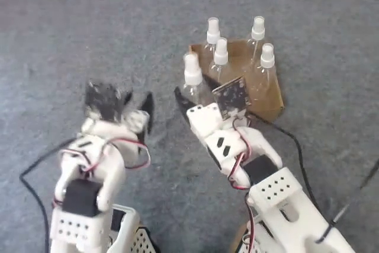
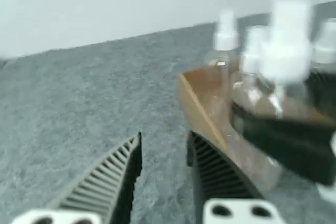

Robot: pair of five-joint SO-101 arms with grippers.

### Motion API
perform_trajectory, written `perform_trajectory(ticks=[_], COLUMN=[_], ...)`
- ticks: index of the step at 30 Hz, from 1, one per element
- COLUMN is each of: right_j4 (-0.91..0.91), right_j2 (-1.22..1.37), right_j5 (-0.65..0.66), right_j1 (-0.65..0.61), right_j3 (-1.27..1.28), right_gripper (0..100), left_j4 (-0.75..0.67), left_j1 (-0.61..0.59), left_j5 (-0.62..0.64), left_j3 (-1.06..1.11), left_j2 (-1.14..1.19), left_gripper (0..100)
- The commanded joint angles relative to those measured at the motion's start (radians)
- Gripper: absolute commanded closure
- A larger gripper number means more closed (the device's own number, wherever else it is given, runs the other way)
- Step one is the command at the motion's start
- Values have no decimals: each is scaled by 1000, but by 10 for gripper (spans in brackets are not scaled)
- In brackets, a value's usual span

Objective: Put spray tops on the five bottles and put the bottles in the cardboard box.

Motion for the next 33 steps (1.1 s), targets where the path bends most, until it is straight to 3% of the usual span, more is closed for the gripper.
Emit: perform_trajectory(ticks=[1, 6, 14, 22, 25, 29, 33], right_j4=[142, 286, 541, 605, 605, 673, 716], right_j2=[64, 162, 148, 128, 130, 130, 128], right_j5=[-15, -15, -9, -8, 12, 155, 163], right_j1=[19, 8, -127, -137, -84, 58, 173], right_j3=[-247, -443, -601, -605, -609, -629, -661], right_gripper=[992, 992, 992, 992, 992, 992, 992], left_j4=[-26, -28, -164, -161, -161, -163, -167], left_j1=[126, 184, 183, 183, 183, 183, 160], left_j5=[-61, -69, -71, -71, -71, -71, -71], left_j3=[97, 170, 265, 266, 268, 269, 269], left_j2=[-153, -235, -210, -215, -215, -215, -215], left_gripper=[809, 805, 804, 804, 806, 808, 809])
